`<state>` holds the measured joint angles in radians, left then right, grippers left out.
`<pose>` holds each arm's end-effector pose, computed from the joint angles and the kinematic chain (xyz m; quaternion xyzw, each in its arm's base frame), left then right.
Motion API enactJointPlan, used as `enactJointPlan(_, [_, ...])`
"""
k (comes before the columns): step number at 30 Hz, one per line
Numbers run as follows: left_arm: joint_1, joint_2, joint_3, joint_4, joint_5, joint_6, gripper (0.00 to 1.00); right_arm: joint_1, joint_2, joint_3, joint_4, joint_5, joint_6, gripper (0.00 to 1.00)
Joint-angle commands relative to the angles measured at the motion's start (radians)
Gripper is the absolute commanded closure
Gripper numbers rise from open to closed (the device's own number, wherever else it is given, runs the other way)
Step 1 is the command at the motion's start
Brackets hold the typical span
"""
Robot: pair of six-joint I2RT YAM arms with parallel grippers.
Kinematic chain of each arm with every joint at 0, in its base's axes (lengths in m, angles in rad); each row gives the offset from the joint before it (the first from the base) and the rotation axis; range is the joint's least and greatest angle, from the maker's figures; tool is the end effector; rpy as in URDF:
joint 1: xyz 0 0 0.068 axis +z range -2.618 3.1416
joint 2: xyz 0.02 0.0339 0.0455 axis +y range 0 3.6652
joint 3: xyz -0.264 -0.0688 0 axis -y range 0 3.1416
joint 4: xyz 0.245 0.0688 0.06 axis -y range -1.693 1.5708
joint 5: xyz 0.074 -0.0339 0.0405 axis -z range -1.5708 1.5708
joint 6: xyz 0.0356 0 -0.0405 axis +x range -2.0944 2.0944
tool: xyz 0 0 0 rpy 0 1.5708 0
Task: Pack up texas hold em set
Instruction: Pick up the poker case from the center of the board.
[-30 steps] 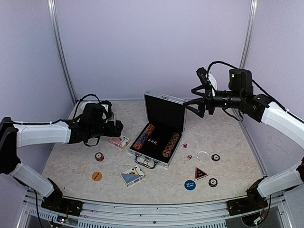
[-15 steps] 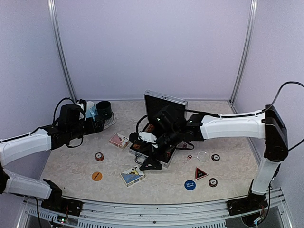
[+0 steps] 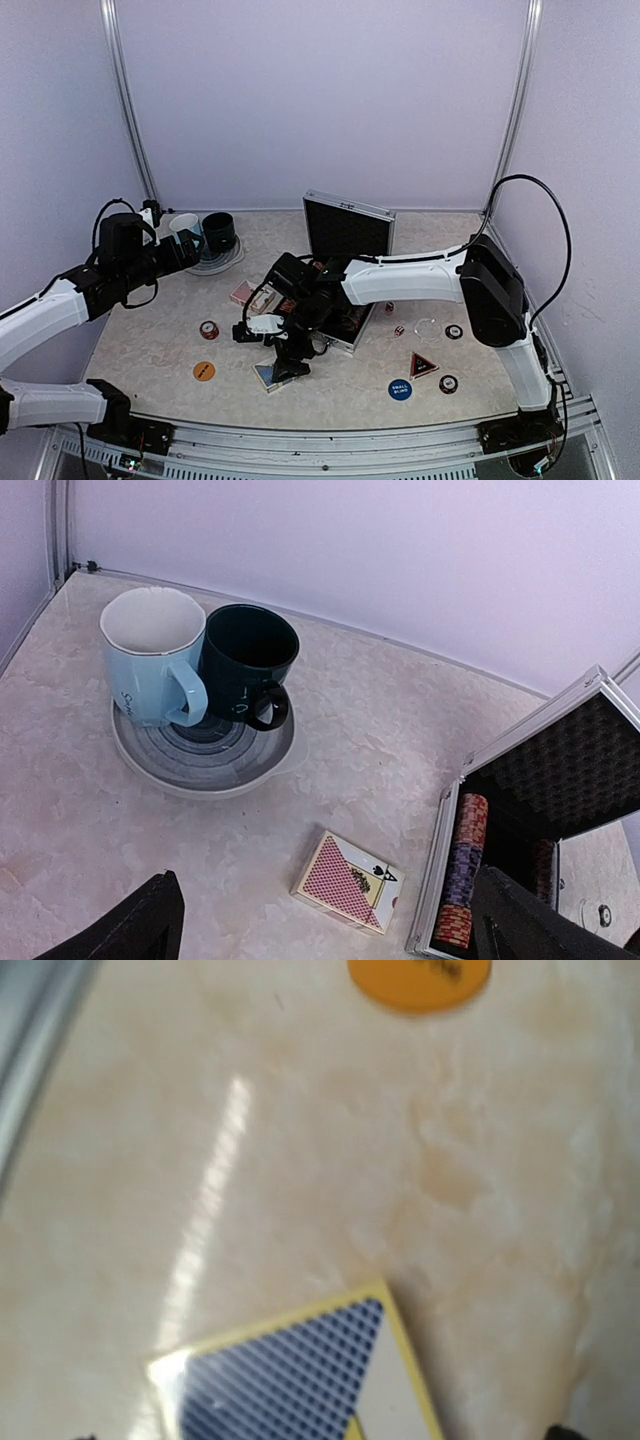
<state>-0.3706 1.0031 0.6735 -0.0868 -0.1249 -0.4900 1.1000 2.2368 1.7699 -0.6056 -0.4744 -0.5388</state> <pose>0.2153 -0.0789 0.2693 -0.0839 0.8328 -0.1797 0.5168 0.2030 0.4346 0.1716 -0.7279 0.6007 0.2852 0.1672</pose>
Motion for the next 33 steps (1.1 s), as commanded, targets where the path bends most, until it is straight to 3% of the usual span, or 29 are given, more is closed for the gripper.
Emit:
enactJointPlan(1, [0.008,-0.029,0.009,-0.014,0.02,-0.005,0.01,0.015,0.066,0.076,-0.148,0.065,-0.074,0.03])
enactJointPlan(10, [0.01,-0.032,0.004,-0.015,0.019,-0.004,0.01,0.038,0.096,0.076,-0.17,0.14,-0.094,0.05])
enactJointPlan(15, [0.008,-0.037,0.002,-0.014,0.017,-0.004,0.01,0.038,0.092,0.051,-0.15,0.177,-0.101,0.18])
enactJointPlan(23, [0.01,-0.039,0.004,-0.013,0.019,-0.007,0.01,0.037,0.003,0.002,-0.063,0.21,-0.084,0.59])
enactJointPlan(27, [0.01,-0.037,0.007,-0.011,0.019,-0.008,0.01,0.004,-0.086,-0.012,-0.038,0.156,-0.041,0.63])
enactJointPlan(33, [0.01,-0.037,0.005,-0.001,0.023,-0.007,0.01,-0.108,-0.223,-0.055,-0.009,0.196,0.062,0.64])
